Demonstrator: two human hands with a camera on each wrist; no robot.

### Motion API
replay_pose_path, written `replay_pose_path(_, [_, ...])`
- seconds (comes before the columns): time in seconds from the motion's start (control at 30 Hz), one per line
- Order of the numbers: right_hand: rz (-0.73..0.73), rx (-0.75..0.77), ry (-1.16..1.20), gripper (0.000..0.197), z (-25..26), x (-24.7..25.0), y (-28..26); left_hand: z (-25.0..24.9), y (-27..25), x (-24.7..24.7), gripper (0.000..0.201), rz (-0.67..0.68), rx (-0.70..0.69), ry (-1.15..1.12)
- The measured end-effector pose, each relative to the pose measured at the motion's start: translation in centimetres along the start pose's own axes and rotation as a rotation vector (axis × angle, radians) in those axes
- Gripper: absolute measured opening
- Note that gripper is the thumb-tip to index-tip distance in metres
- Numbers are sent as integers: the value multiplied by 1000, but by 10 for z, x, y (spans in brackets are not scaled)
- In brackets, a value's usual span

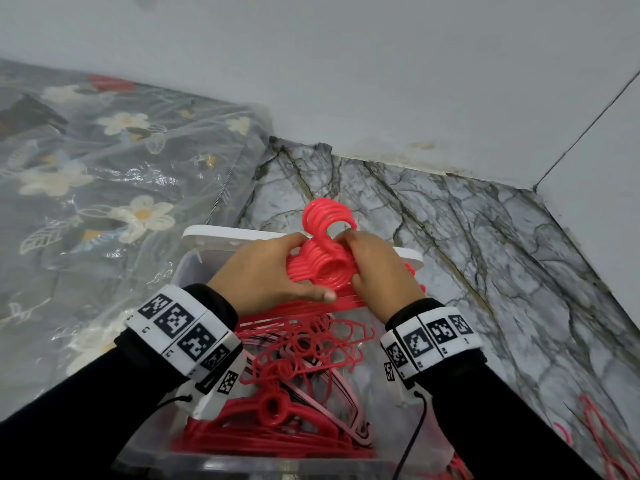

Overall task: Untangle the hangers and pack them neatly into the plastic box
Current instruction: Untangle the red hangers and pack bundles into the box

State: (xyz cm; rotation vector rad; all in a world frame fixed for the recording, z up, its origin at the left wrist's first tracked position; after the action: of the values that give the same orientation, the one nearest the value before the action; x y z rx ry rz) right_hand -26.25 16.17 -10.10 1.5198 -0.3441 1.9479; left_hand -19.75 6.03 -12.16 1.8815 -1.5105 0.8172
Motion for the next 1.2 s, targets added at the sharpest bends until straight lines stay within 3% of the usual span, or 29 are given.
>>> replay_pose_path(0.2, [-102, -163, 172, 74, -57, 28, -2, 19, 2, 37, 70, -185, 84, 3])
replay_pose_path(0.3, [-115, -332, 210, 66, -96, 32, -12, 29, 1, 56, 62, -270, 122, 0])
replay_pose_path(0.37, [65, -424, 137, 48, -110, 9, -16, 31, 1, 63, 58, -305, 134, -11])
replay_pose_path(0.43, [315, -394, 1, 26, -106, -31, -19, 31, 1, 66, 60, -314, 142, -17])
replay_pose_path(0.53, [540, -331, -79, 12, -92, -96, -25, 25, 2, 63, 61, -299, 135, -18])
replay_pose_path(0.57, [561, -329, -83, 19, -90, -116, -27, 23, 2, 61, 60, -294, 127, -6])
replay_pose_path(0.8, [573, -470, -75, 63, -110, -187, -39, 17, 3, 57, 65, -272, 97, 17])
replay_pose_path(0.93, [611, -526, -68, 67, -133, -202, -50, 18, 5, 59, 66, -273, 86, 11])
replay_pose_path(1.07, [571, -493, -106, 40, -125, -201, -48, 17, 4, 60, 66, -278, 90, 17])
replay_pose_path(1.2, [542, -492, -133, 31, -124, -197, -46, 14, 3, 61, 66, -280, 86, 12])
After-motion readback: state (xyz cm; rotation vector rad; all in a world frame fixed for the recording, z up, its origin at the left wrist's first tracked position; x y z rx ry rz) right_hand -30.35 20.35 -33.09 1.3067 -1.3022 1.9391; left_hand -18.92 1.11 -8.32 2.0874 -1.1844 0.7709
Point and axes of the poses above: each hand's wrist, its own y-axis towards the middle knuckle, its own x-axis out of the back of the hand, z = x × y, the point moved 10 cm from there along y, towards the middle knuckle, and after that the axes turned 1 degree about -x, right-handed, at the moved point
